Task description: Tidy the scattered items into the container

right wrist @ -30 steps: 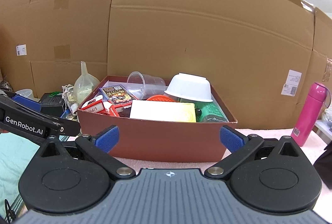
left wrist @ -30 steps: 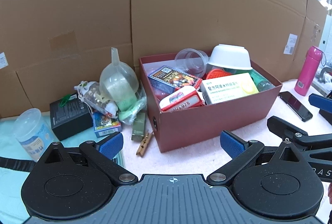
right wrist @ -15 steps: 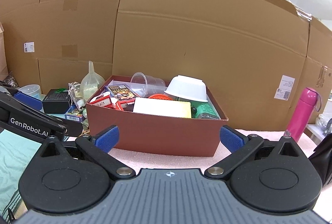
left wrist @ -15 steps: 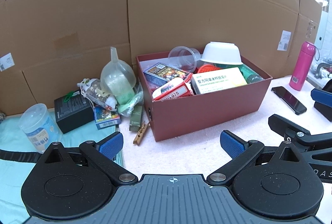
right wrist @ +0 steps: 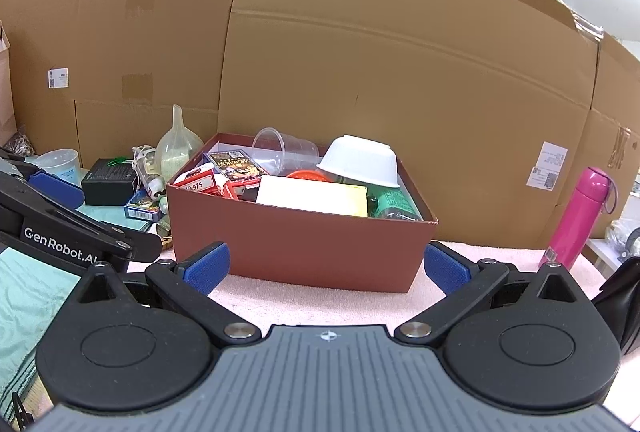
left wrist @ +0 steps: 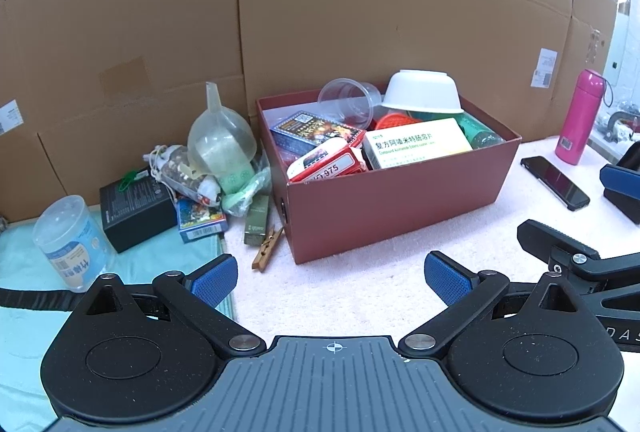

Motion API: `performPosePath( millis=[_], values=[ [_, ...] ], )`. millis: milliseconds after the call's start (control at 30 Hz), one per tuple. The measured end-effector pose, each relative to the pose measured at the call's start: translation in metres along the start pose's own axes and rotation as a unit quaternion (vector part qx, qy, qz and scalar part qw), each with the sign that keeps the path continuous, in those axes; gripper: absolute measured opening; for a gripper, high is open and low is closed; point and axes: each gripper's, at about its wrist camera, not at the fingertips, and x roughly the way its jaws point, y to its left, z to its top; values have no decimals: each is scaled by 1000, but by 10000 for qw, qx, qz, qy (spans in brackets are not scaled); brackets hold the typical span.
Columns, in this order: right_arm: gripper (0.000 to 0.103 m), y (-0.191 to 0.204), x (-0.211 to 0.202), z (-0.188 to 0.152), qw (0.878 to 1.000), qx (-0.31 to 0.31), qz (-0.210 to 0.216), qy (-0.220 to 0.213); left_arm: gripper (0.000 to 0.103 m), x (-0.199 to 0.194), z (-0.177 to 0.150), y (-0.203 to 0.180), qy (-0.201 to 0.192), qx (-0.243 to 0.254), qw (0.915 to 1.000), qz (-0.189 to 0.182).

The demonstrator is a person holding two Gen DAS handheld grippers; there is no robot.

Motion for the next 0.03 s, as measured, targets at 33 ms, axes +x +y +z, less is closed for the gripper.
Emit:
performPosePath(
  millis=[33],
  values=[
    [103,0,0,0,10000,8,2,4,103,1,0,0,9,-2,10000,0]
  ],
)
